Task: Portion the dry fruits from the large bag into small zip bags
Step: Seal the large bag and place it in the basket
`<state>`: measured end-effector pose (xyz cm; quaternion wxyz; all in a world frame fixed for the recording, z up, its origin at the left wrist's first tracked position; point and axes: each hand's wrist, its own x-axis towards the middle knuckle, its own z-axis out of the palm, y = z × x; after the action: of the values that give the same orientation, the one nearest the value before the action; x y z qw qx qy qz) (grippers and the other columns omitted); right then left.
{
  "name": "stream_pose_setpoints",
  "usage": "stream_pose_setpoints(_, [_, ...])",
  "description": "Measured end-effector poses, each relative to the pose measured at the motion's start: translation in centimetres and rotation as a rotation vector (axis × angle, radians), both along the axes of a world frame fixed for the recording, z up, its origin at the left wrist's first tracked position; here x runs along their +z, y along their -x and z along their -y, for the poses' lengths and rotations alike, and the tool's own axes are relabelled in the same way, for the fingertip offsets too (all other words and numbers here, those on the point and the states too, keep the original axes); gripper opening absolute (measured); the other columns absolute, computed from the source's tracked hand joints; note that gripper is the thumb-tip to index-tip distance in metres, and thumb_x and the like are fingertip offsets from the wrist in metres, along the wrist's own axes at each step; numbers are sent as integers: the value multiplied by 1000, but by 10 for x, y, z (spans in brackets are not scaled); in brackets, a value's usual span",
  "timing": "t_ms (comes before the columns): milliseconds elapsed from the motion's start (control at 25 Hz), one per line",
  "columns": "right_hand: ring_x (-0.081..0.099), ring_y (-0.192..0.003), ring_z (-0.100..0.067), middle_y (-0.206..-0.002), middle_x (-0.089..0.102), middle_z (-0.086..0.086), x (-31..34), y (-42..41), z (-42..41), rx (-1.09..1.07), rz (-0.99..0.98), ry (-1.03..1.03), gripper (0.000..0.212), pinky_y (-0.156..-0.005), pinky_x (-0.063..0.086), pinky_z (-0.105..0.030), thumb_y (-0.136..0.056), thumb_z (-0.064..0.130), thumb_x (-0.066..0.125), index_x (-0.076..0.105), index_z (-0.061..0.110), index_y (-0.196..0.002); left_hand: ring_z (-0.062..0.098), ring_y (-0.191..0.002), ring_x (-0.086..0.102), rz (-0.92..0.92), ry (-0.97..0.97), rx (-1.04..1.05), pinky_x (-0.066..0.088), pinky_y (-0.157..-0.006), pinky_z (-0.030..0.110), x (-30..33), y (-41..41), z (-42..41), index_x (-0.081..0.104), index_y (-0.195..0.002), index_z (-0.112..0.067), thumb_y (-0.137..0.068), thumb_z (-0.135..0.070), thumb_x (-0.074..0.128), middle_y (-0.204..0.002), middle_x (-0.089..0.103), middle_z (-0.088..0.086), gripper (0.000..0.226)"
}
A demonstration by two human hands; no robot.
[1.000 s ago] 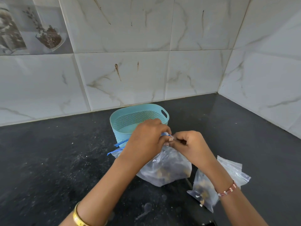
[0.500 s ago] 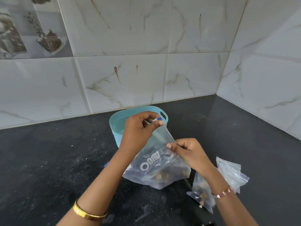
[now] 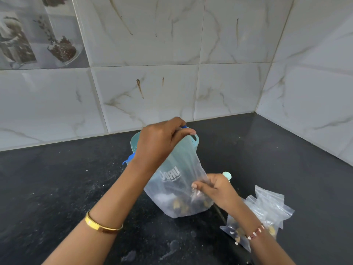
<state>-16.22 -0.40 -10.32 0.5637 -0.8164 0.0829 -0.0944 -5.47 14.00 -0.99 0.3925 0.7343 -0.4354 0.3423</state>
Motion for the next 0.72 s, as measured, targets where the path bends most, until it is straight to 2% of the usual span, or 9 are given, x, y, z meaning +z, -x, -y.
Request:
stream_pose_setpoints(80, [38,-41,-2,-39,48,14,2,1,7,68,-146,165,29,-50,34,-15,-77,23,73,64,32,-50,4,-49,43,-133,-29,-70,31,-48,9,-1,0,1,66,-76,-9,-78,-52,56,-40,32,-14,45])
stream_pose_setpoints(160, [48,-43,-3,-44,56,15,12,-4,9,114,-157,256,25,-52,38,-17,-75,22,75,64,31,-54,7,-50,47,-258,-136,-124,31,-47,14,-5,4,7,66,-77,-11,-74,-59,52,-40,31,-10,49])
stream_pose_setpoints(240, [66,-62,-7,-67,71,8,24,-11,3,84,-6,49,6,-62,51,-19,-76,20,74,71,21,-72,16,-55,49,-332,-180,-152,34,-49,24,-9,4,15,64,-77,-14,-72,-62,50,-42,37,-5,50])
stream_pose_setpoints(280, [68,-68,-11,-74,73,2,27,-14,-1,66,51,-88,3,-66,54,-20,-78,19,72,72,16,-77,17,-54,47,-339,-171,-161,34,-49,24,-8,4,17,64,-76,-15,-72,-60,55,-42,37,-5,47])
stream_pose_setpoints(360, [67,-67,-9,-69,71,5,20,-15,-13,73,47,-154,10,-65,52,-18,-83,19,66,72,14,-77,11,-47,42,-319,-138,-168,28,-47,17,-4,4,18,66,-73,-13,-73,-56,61,-41,33,-7,44])
stream_pose_setpoints(480, [51,-47,2,-45,55,17,-9,-8,-9,171,-198,147,27,-56,41,-17,-86,26,63,63,23,-59,10,-45,44,-397,-155,-181,32,-48,18,0,0,11,68,-71,-16,-69,-53,62,-43,40,-6,38])
stream_pose_setpoints(560, [54,-49,2,-49,58,17,-5,-5,1,187,-247,230,24,-58,45,-21,-83,25,67,62,26,-59,7,-43,48,-531,-185,-215,38,-52,20,-1,-3,7,68,-75,-22,-74,-39,68,-48,50,2,17])
stream_pose_setpoints(640, [68,-72,-7,-74,73,9,16,-6,7,118,-76,76,4,-72,54,-23,-81,21,69,71,22,-77,4,-45,48,-575,-214,-236,43,-55,21,-4,-5,6,71,-88,-22,-80,-29,68,-54,56,-6,12])
stream_pose_setpoints(720, [69,-78,-9,-81,74,1,41,-8,7,0,140,-53,5,-73,53,-19,-82,16,67,72,17,-84,4,-48,48,-556,-256,-236,46,-57,20,-6,-4,8,69,-103,-24,-84,-27,65,-63,60,-13,20])
